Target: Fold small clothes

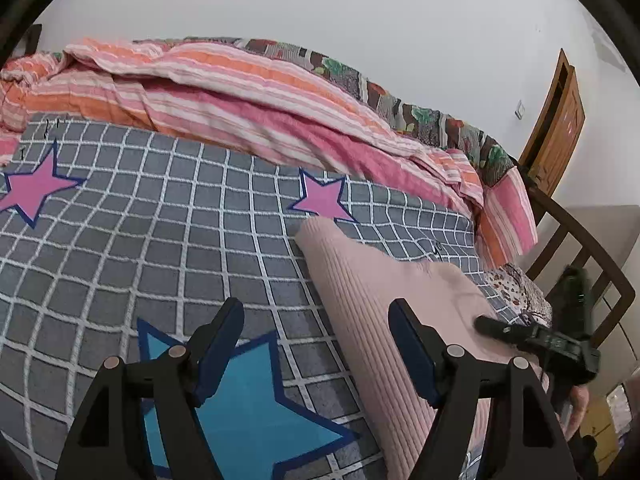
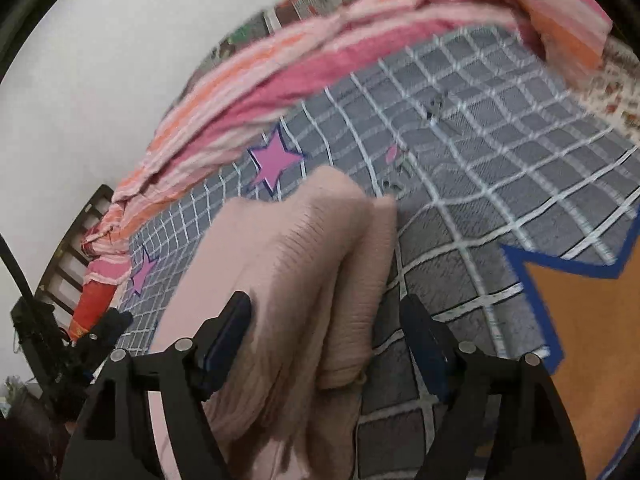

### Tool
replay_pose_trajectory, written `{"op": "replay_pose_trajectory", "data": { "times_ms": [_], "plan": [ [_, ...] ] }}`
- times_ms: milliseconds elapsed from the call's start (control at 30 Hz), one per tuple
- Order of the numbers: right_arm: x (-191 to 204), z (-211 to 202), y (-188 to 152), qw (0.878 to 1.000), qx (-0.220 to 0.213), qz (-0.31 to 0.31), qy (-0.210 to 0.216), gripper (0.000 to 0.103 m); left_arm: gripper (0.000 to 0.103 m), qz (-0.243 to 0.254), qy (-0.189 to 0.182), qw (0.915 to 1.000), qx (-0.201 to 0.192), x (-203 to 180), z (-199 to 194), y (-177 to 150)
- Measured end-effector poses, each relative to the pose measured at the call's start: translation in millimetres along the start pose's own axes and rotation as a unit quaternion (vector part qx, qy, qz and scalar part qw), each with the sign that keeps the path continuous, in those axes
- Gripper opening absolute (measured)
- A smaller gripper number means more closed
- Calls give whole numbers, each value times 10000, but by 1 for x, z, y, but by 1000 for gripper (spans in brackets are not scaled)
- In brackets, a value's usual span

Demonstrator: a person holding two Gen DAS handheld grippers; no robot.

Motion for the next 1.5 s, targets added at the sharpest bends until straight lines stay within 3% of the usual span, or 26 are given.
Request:
{"op": "replay_pose_trajectory", "data": {
  "times_ms": [167, 200, 267, 367, 433, 567, 733, 900, 1033, 1167, 1233, 1300, 1433, 1500],
  "plan": [
    [-8, 33, 2, 9987, 360, 303, 172, 80, 73, -14, 38, 10000, -48, 6, -5, 5],
    [-5, 36, 3, 9987, 405, 264, 166, 76, 73, -42, 34, 10000, -47, 8, -6, 5],
    [1, 43, 3, 9972, 597, 287, 360, 54, 73, -104, 42, 9999, -48, 11, -8, 5],
    [9, 42, 7, 9976, 586, 203, 313, 40, 73, -198, 79, 9998, -50, 16, -13, 4],
    [22, 31, 11, 9985, 473, 7, 281, 36, 73, -201, 140, 9997, -39, 18, -18, 4],
    [52, -2, 27, 9992, 114, -16, 383, 34, 73, -144, 446, 9989, 11, 24, -27, 6],
    [115, -26, 43, 9988, -195, -456, -31, 33, 73, -43, 628, 9980, 16, 32, -41, 8],
    [179, -22, 49, 9942, -345, -987, -249, 32, 73, -173, 657, 9977, -39, 42, -50, 12],
    [208, -5, 56, 9954, -354, -885, 114, 32, 73, -156, 875, 9960, -81, 50, -53, 19],
    [197, 16, 63, 9940, -270, -266, 1024, 32, 73, -94, 1084, 9940, -102, 56, -49, 26],
    [177, 34, 59, 9932, -190, -110, 1142, 33, 73, -49, 1160, 9932, -69, 57, -44, 28],
    [157, 56, 50, 9962, 21, -188, 855, 35, 73, 16, 1206, 9927, -27, 57, -35, 28],
    [90, 101, 25, 9967, 467, -450, -482, 37, 73, 142, 1191, 9927, 146, 51, -16, 23],
    [80, 93, 23, 9986, 337, -371, -142, 40, 73, 192, 1164, 9927, 267, 47, -7, 17]
  ]
}}
Point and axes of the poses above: each gripper's, at about its wrist camera, not at the fingertips, and z roughly the way its jaws point, x to its left, y to its top, the point moved 1 cm from there along z, roughly the way its jaws point, and after that the axes turned 7 degrees about -x, right-handed, at the moved point
